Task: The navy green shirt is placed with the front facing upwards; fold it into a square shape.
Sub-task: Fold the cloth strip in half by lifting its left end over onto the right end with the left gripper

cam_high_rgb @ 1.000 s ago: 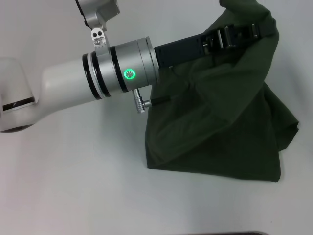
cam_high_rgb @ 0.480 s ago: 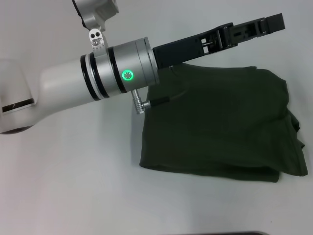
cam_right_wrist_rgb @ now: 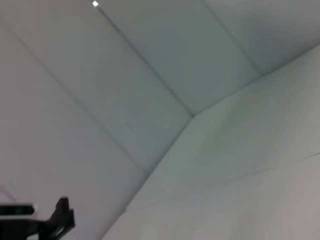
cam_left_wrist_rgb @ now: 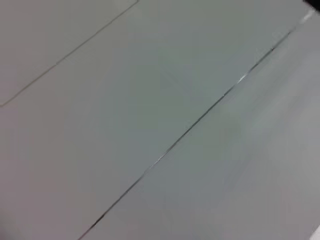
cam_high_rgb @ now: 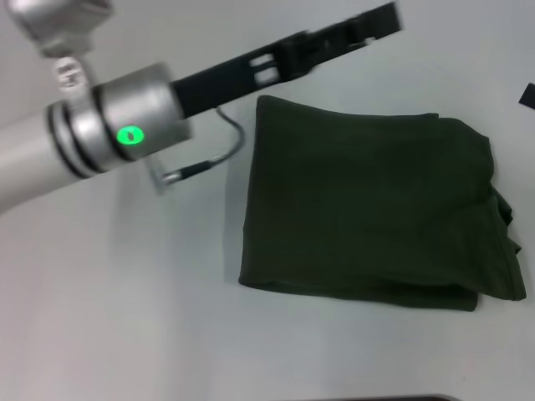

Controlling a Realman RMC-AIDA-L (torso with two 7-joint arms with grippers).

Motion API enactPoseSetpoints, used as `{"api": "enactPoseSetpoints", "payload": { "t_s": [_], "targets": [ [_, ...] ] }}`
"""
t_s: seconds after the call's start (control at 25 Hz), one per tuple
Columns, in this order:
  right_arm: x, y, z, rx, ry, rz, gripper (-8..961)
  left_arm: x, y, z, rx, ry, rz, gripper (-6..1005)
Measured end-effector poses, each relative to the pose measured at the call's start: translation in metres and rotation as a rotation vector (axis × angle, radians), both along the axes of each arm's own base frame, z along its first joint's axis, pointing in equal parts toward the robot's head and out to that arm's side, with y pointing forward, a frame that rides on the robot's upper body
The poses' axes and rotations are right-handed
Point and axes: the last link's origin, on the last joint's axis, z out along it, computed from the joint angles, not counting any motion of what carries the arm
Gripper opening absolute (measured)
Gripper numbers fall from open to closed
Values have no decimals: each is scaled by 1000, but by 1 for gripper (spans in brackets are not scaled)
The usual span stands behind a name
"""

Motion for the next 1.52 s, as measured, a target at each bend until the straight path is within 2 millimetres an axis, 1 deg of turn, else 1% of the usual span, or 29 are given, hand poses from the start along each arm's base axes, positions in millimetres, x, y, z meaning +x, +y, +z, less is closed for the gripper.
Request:
{"api": "enactPoseSetpoints", "payload": {
  "t_s": [0.04, 0.12, 0.24, 0.4, 0.48, 0.6, 0.72, 0.92, 1.2, 1.32, 1.44, 1.52],
  "targets": [
    [-1, -3, 2, -14, 4, 15, 102, -7, -3, 9, 25, -3, -14, 853],
    [-2, -9, 6, -44, 19, 36, 108, -19, -7, 22, 68, 1, -29, 866],
    [-2, -16, 15, -107, 48, 23, 118, -37, -15, 41, 132, 11, -40, 885],
    [-1, -18, 24, -277, 32, -68, 255, -55, -24, 59, 195, 38, -42, 910],
    [0, -17, 24, -367, 2, -131, 324, -62, -29, 63, 213, 51, -34, 923],
    [2, -16, 23, -479, -12, -227, 395, -71, -34, 67, 250, 75, -26, 923],
    [5, -17, 26, -536, -5, -303, 465, -82, -40, 69, 300, 106, -15, 923],
    [8, -24, 26, -590, 5, -363, 583, -91, -43, 71, 334, 129, 3, 922],
    [14, -35, 8, -692, -45, -396, 611, -93, -43, 72, 345, 124, 20, 922],
    [17, -40, 5, -704, -55, -401, 610, -93, -42, 72, 348, 122, 24, 923],
    [19, -43, 5, -705, -57, -405, 556, -93, -42, 72, 346, 121, 29, 923],
    [19, -44, 3, -708, -59, -403, 556, -93, -42, 71, 344, 118, 37, 922]
  ]
}}
